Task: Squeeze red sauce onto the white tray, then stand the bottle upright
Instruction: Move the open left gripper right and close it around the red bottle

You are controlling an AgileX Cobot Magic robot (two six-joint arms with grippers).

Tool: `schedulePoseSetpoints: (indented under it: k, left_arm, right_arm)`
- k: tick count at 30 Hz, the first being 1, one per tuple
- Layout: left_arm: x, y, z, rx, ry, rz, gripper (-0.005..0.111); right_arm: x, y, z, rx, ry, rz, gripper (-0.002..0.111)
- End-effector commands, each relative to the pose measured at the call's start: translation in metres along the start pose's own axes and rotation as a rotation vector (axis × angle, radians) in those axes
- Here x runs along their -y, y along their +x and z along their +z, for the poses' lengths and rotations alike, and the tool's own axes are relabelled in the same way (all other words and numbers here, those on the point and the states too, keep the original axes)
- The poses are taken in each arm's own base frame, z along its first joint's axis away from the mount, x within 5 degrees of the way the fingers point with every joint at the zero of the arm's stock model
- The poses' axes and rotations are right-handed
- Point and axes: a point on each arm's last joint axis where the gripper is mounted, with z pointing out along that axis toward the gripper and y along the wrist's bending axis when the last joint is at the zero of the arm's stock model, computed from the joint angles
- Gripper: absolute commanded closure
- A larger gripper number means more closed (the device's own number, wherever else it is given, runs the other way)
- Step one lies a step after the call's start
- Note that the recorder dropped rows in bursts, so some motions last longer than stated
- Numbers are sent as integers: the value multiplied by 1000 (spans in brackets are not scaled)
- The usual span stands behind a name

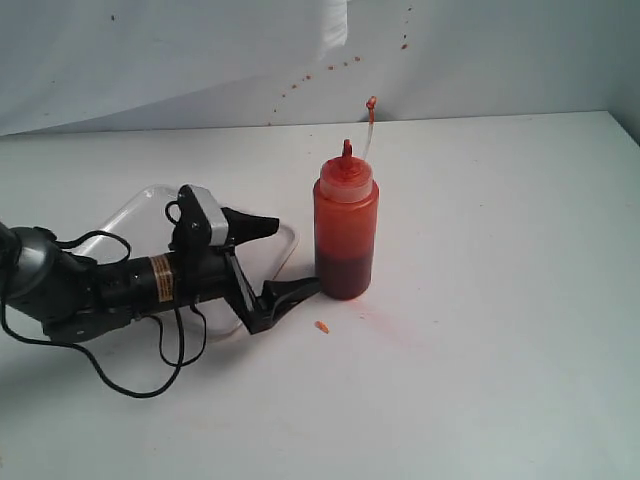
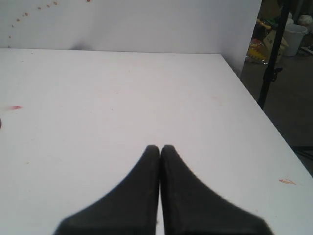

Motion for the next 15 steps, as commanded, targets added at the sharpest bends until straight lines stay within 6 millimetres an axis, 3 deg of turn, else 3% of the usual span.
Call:
schedulePoseSetpoints:
  k: [1, 15]
  left_arm:
    - [-2, 9, 12, -6, 71, 46, 2]
    - [-12, 22, 37, 90, 113, 9, 2]
  right_arm:
    - [0, 1, 0, 3, -4, 1, 108]
    - [0, 1, 0, 3, -4, 1, 108]
